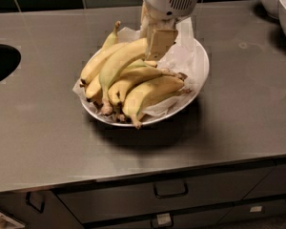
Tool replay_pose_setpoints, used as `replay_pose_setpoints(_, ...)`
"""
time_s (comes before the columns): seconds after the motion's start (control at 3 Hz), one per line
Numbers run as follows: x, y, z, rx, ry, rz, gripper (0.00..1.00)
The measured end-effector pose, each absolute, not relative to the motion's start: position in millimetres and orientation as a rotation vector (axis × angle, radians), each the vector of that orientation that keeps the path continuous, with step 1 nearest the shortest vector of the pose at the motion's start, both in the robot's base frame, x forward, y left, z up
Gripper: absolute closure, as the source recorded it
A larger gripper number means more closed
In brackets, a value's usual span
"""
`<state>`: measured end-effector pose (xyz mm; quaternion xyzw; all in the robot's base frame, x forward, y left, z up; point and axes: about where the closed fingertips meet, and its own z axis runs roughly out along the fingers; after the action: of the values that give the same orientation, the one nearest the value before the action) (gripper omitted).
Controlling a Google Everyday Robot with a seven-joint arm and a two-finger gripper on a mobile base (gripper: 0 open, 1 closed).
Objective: Pick banana from white bowl
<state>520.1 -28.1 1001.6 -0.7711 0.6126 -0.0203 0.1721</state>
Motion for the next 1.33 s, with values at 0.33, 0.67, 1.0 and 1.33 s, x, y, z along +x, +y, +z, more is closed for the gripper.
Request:
replay_pose_setpoints(0.33,506,-34,1024,-2.149,1.708,-0.109,1.0)
replay_pose_setpoints(0.67,496,-35,1042,-2.129,1.673,-0.141,1.0)
replay_pose_setpoints(1.0,488,-33,1058,-2.118,1.639,-0.164,1.0)
replay_pose_setpoints(1.33,484,-27,1071,-2.119,1.601,-0.174,1.0)
